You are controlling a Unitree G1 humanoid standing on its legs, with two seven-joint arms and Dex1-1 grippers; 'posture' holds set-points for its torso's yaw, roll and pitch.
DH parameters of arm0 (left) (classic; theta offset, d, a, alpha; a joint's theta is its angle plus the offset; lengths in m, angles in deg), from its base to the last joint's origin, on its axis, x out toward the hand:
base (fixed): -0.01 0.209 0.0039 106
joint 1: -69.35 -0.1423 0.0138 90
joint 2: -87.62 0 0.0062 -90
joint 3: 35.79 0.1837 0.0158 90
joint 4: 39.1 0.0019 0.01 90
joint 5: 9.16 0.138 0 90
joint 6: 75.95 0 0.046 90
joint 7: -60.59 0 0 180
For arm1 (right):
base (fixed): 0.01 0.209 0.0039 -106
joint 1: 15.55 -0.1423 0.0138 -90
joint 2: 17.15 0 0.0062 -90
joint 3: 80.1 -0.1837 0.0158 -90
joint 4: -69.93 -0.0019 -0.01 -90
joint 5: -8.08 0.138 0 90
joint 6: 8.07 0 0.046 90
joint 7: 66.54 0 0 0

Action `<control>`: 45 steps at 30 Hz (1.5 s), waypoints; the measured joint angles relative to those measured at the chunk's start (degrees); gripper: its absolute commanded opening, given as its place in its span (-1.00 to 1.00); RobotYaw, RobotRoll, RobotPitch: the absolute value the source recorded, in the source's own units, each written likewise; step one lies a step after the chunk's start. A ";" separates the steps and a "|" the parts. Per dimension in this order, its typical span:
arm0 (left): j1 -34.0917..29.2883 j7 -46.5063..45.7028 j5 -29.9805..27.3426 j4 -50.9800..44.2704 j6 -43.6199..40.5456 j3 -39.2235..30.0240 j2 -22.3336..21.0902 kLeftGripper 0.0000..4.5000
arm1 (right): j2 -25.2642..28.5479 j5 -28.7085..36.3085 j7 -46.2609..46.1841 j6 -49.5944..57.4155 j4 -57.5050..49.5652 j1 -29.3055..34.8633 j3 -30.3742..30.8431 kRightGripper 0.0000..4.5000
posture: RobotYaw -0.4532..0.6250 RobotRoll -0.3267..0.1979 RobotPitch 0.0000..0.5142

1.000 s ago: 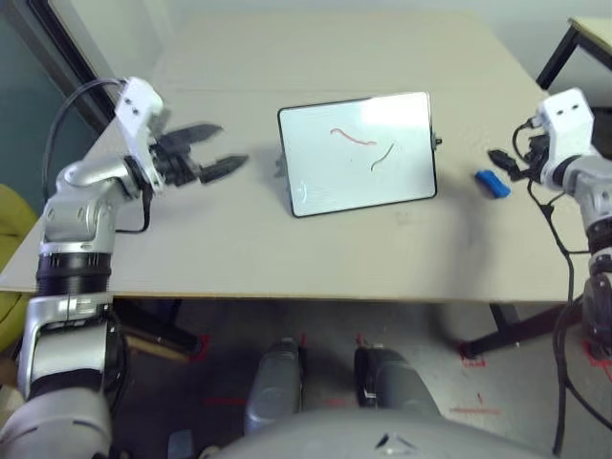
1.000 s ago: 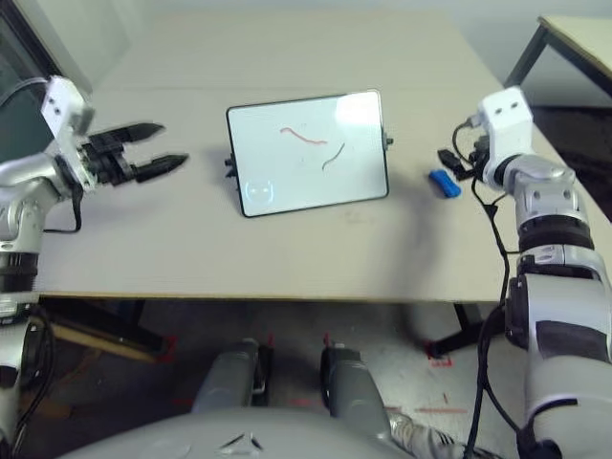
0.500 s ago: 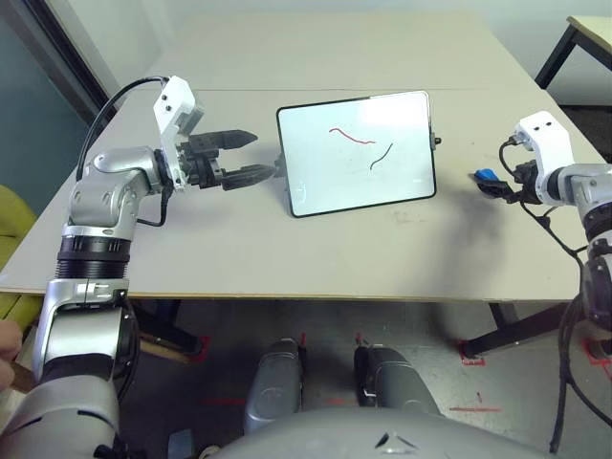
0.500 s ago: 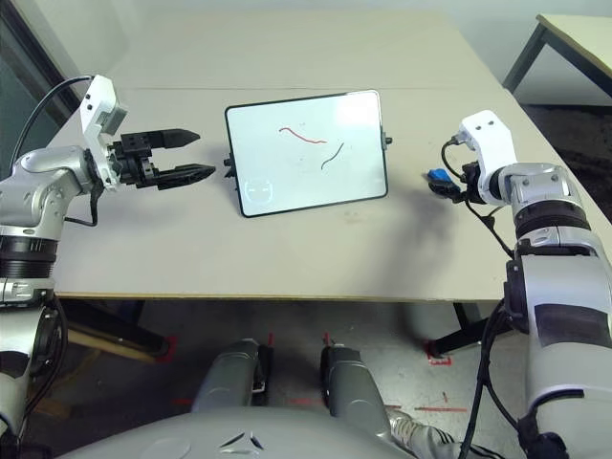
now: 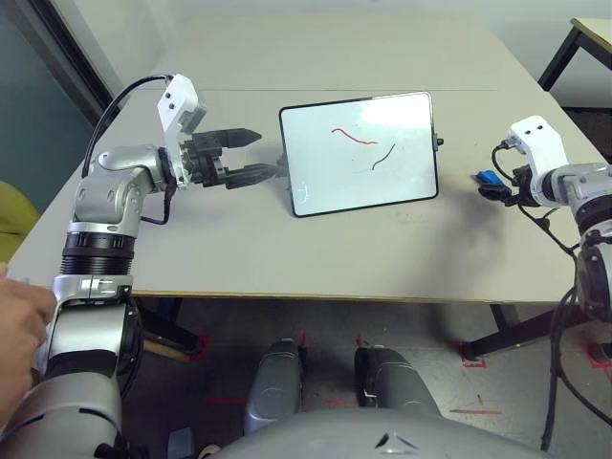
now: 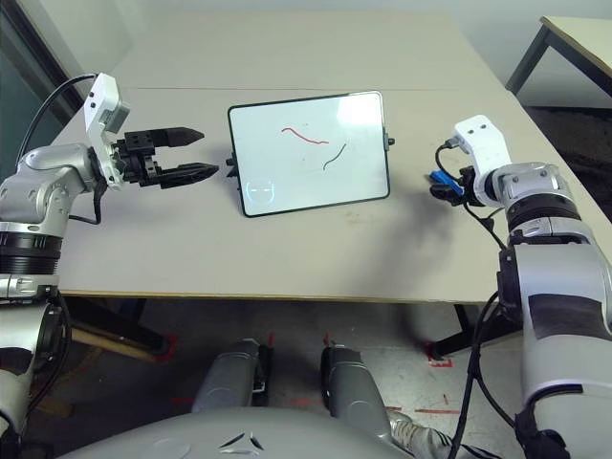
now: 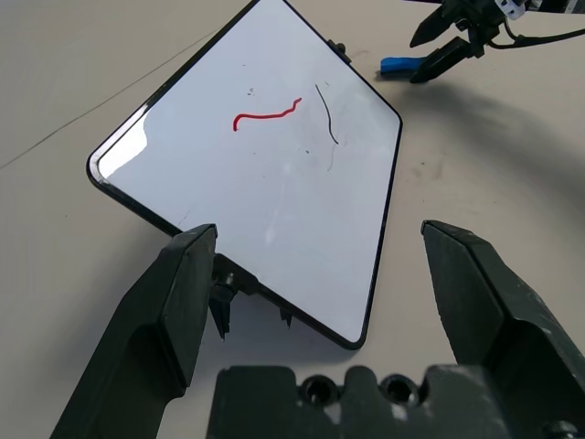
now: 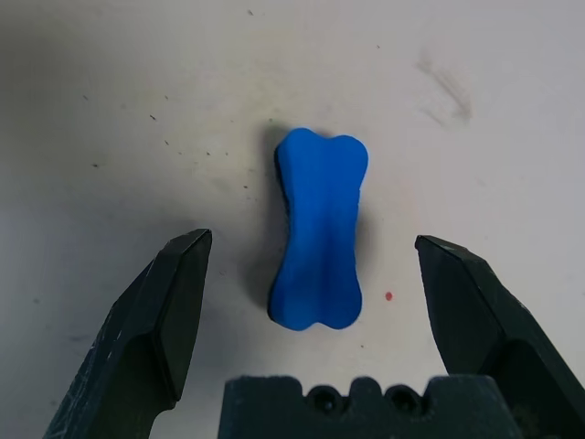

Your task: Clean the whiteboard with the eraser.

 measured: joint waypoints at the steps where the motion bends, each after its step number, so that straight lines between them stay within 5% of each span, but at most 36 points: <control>1: 0.00 -0.05 0.00 -0.02 0.00 -0.02 0.00 1.00 | -0.03 0.00 -0.18 0.08 0.31 -0.01 -0.04 0.91 | 0.48 0.25 -0.82; 4: -0.01 -0.18 -0.01 -0.12 0.00 -0.07 0.00 1.00 | -0.25 0.01 -0.51 0.32 0.96 -0.01 -0.27 0.56 | 0.48 0.25 -0.81; 11: -0.06 -0.29 -0.03 -1.41 -0.01 -0.10 0.00 1.00 | -0.62 0.28 -1.25 1.18 1.66 -0.01 -1.37 -0.64 | 0.48 0.25 -0.80; 14: -0.06 -0.37 -0.03 -1.67 -0.01 -0.17 0.02 1.00 | -0.62 0.51 -1.64 1.19 1.66 -0.01 -1.88 -0.95 | 0.48 0.25 -0.80; 26: -0.15 -0.70 -0.01 -1.66 -0.01 -0.49 0.06 1.00 | 0.23 0.94 5.88 2.38 -3.68 -2.35 -2.30 -0.99 | 0.43 0.25 -0.77; 38: 0.07 -0.69 0.24 0.57 1.01 -0.44 0.31 1.00 | 1.43 6.61 15.78 23.73 -53.20 10.88 0.74 -1.00 | 0.38 0.25 -0.76; 45: 1.39 -0.64 0.66 1.35 1.51 -0.36 0.61 1.00 | -1.74 6.80 11.26 23.17 -64.19 13.20 4.03 -1.00 | 0.36 0.25 -0.76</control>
